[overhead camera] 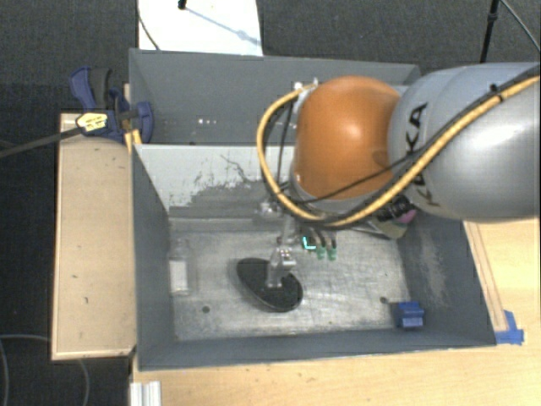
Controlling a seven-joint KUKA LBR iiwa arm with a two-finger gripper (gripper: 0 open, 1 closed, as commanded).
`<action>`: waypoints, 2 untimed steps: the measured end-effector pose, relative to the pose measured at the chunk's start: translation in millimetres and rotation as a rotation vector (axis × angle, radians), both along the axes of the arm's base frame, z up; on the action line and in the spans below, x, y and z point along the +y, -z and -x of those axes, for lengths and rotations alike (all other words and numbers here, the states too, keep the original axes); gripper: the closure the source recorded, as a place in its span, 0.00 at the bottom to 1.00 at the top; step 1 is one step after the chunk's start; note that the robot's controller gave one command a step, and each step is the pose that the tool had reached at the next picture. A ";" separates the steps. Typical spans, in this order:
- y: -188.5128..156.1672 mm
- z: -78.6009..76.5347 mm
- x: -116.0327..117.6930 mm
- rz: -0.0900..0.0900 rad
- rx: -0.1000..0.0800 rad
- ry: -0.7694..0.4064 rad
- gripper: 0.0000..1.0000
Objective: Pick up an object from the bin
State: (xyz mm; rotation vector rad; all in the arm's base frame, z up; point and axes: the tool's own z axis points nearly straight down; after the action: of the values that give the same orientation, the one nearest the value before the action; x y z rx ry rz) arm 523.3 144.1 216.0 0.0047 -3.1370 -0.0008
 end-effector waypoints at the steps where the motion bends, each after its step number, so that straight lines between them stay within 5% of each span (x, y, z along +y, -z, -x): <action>1: 143.2 2.3 -18.5 0.000 -0.002 -0.086 0.00; 2: 138.2 0.5 -16.0 -0.004 -0.009 -0.082 1.00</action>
Offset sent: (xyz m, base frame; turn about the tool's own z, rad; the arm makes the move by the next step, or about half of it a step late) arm -0.0015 -0.0179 -0.1401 -0.0875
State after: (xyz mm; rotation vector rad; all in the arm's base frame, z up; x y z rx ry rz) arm 522.8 128.1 77.8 0.1330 -3.1428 -0.0065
